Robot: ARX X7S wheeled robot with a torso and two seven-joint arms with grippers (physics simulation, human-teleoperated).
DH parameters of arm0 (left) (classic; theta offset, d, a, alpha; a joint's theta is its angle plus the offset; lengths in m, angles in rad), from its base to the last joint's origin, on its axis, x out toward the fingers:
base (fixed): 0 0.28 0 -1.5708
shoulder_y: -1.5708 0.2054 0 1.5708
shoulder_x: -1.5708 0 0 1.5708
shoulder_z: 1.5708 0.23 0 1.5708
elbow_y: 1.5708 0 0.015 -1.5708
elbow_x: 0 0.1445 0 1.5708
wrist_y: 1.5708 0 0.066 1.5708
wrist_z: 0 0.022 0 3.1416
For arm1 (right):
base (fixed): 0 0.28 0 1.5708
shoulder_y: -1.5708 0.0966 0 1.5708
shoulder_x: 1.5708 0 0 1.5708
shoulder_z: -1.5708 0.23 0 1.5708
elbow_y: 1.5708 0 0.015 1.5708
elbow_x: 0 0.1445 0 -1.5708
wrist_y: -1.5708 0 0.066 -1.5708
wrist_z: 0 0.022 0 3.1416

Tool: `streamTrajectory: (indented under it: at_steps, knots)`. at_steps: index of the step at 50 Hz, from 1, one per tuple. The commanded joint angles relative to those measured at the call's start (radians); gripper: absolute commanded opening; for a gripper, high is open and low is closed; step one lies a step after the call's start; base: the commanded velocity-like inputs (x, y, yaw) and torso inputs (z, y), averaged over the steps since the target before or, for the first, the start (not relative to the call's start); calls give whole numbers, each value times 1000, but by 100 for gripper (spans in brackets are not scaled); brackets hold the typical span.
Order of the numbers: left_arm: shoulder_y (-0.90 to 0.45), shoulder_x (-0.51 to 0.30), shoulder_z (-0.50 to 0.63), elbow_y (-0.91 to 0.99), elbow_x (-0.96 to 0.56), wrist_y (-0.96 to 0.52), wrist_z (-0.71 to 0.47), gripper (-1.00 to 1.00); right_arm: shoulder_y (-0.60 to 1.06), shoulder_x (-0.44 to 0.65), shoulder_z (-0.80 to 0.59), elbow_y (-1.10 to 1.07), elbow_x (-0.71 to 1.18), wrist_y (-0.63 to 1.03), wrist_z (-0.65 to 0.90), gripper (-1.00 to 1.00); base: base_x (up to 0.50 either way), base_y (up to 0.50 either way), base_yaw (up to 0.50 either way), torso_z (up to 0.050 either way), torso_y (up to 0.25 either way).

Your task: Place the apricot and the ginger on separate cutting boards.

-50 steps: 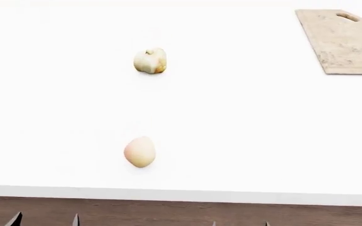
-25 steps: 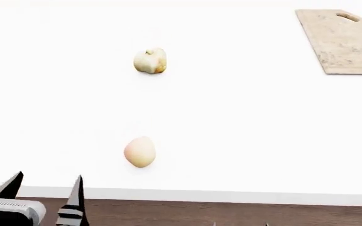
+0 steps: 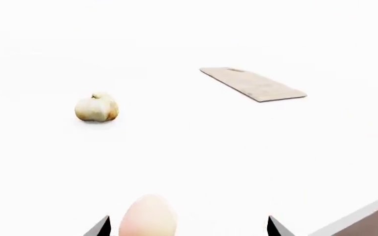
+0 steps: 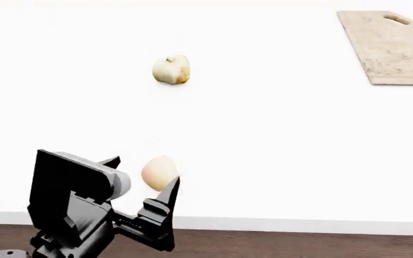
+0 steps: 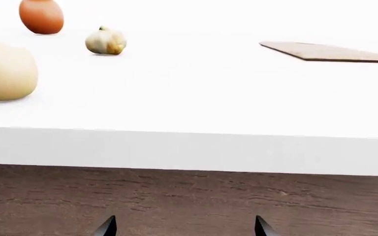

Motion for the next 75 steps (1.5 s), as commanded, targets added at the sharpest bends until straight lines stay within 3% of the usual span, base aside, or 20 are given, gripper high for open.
streamTrajectory:
  at_steps: [1, 25, 57, 58, 67, 75]
  knots:
    - [-131, 34, 93, -205, 26, -16, 25, 100, 5, 6, -8, 8, 13, 8, 4, 100, 0, 0, 0, 0, 0]
    - [-179, 47, 126, -563, 111, 146, -4, 100, 2, 18, -17, 1, 46, 12, 8, 100, 0, 0, 0, 0, 0]
    - [-303, 77, 184, -771, 88, 234, 14, 100, 2, 32, -33, 0, 69, 10, 21, 100, 0, 0, 0, 0, 0]
    - [-302, 74, 183, -765, 85, 234, 12, -100, 2, 33, -33, 0, 70, 10, 21, 100, 0, 0, 0, 0, 0]
    - [-287, 59, 175, -678, 49, 209, -19, -100, 1, 35, -35, -2, 78, 10, 28, 100, 0, 0, 0, 0, 0]
    - [-269, -6, 117, -478, -14, 114, -71, -100, -2, 38, -42, -29, 65, 28, 53, 100, 0, 0, 0, 0, 0]
